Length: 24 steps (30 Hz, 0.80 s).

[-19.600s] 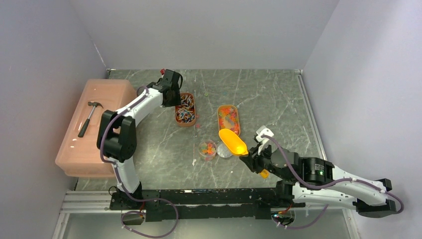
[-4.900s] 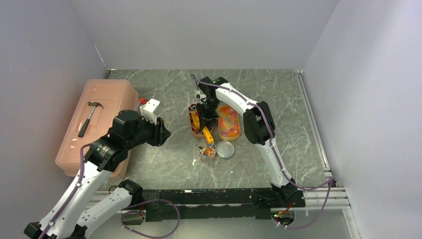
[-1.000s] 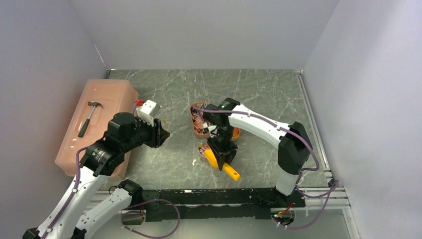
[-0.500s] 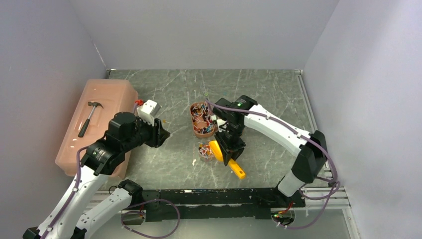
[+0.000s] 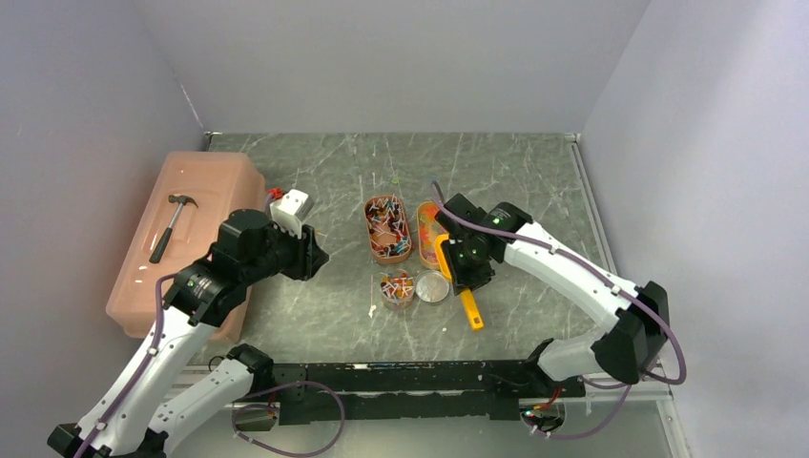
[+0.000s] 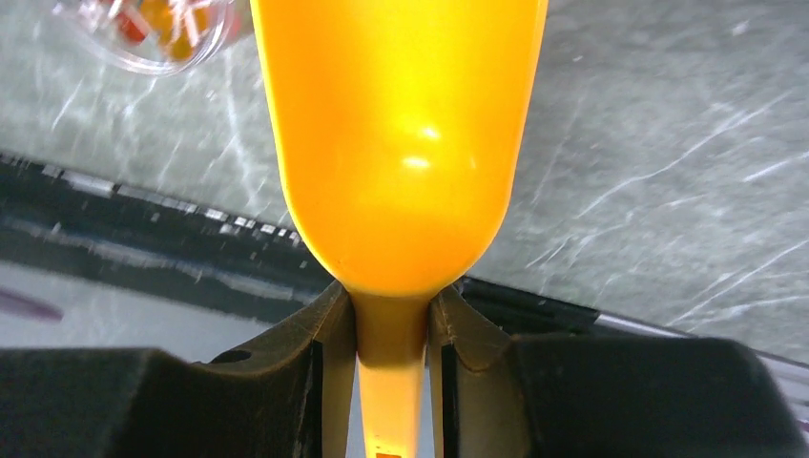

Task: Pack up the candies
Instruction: Place the spatula at the center of the board.

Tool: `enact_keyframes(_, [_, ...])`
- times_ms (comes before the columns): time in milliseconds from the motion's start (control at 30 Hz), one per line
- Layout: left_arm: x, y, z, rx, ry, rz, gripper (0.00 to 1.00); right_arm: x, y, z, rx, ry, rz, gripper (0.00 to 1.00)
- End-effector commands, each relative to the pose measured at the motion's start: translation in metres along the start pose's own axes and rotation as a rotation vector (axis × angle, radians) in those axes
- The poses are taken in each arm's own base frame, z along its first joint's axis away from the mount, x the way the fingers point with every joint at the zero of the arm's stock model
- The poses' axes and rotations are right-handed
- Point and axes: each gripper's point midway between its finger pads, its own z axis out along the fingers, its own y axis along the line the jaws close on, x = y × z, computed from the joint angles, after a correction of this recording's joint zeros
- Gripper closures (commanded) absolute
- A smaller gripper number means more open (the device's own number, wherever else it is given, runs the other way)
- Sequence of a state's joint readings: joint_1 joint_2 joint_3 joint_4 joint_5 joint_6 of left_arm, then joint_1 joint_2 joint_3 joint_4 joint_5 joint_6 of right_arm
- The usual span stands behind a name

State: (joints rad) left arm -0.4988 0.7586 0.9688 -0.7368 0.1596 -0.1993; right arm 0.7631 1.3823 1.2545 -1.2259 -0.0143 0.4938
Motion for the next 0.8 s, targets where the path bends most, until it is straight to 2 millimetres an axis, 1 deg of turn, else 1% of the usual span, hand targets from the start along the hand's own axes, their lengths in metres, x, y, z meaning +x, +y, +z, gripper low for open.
enact_keyframes(0, [-0.003,0.004,0.003,-0.016,-0.01,0.005,0.59,-0.044,-0.028,0.006,0.13,-0.283,0.095,1.0])
enact_keyframes(133, [-0.003,0.005,0.004,-0.022,-0.009,0.008,0.59,-0.055,-0.056,0.027,0.215,-0.351,0.147,1.0])
enact_keyframes(233, [-0.002,0.007,0.006,-0.029,-0.007,0.007,0.59,-0.064,-0.071,0.036,0.26,-0.389,0.187,1.0])
enact_keyframes(400, [-0.002,0.01,0.008,-0.044,0.002,0.009,0.59,-0.068,-0.097,0.052,0.311,-0.42,0.267,1.0])
enact_keyframes(633, [-0.002,0.01,0.01,-0.046,-0.001,0.015,0.6,-0.071,-0.121,0.071,0.289,-0.446,0.359,1.0])
enact_keyframes(767, [-0.003,0.012,0.01,-0.053,-0.007,0.016,0.6,-0.073,-0.131,0.081,0.276,-0.447,0.397,1.0])
